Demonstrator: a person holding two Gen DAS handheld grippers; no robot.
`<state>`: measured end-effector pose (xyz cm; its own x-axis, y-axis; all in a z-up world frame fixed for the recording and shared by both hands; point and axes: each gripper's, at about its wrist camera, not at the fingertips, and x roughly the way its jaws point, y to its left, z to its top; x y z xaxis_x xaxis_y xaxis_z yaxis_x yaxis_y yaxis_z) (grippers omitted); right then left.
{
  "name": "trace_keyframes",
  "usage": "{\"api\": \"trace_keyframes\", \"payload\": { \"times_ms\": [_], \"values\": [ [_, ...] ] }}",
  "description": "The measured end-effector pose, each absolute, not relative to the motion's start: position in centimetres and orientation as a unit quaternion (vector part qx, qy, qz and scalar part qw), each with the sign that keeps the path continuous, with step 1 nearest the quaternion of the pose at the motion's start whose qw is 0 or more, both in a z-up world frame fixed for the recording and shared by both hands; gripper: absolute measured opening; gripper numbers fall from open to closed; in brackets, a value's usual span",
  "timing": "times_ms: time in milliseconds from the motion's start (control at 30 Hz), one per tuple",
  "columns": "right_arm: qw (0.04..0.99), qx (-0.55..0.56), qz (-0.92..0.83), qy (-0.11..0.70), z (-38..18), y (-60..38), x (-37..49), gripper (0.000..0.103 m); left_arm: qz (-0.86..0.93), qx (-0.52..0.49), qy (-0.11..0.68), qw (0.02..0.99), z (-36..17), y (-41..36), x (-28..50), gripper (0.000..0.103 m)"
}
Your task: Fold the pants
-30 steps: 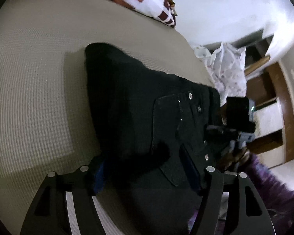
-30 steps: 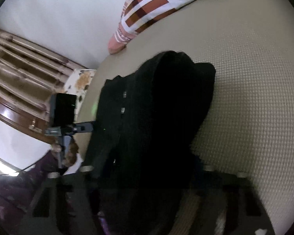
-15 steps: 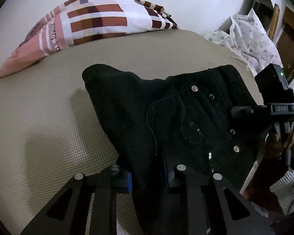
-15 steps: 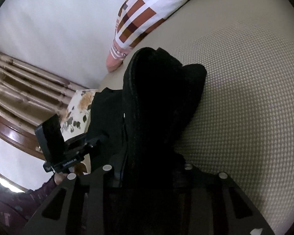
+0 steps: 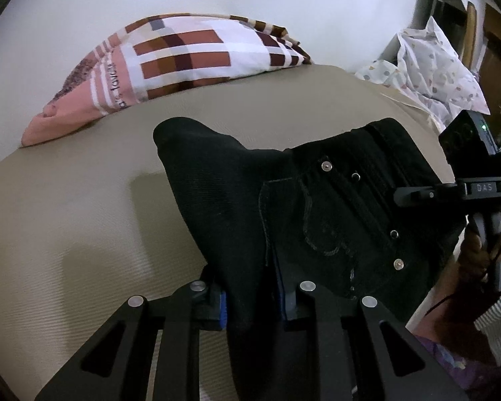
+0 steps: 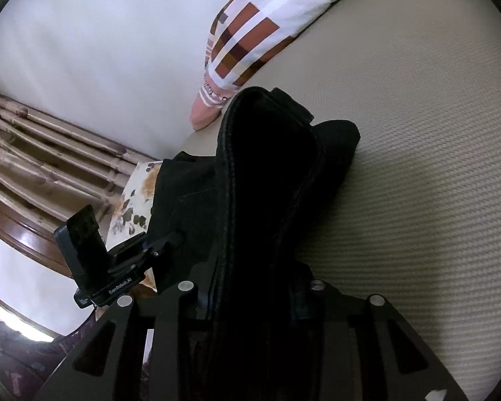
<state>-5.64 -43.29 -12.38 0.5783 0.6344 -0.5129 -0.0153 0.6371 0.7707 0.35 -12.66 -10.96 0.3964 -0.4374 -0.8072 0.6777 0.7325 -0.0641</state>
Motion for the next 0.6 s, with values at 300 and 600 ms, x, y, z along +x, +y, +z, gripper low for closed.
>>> {"api": "trace_keyframes", "payload": {
  "times_ms": [300, 600],
  "values": [
    [0.804, 0.370, 0.221, 0.411, -11.9, -40.1, -3.1, 0.028, -0.311, 0.131, 0.418, 0.843, -9.8, -10.0, 1.3, 0.021],
    [0.799, 0.358, 0.246, 0.415, -11.2, -36.2, 0.8, 0.028, -0.279, 0.122, 0.407, 0.861, -8.7, -6.3, 3.6, 0.021]
  ]
}}
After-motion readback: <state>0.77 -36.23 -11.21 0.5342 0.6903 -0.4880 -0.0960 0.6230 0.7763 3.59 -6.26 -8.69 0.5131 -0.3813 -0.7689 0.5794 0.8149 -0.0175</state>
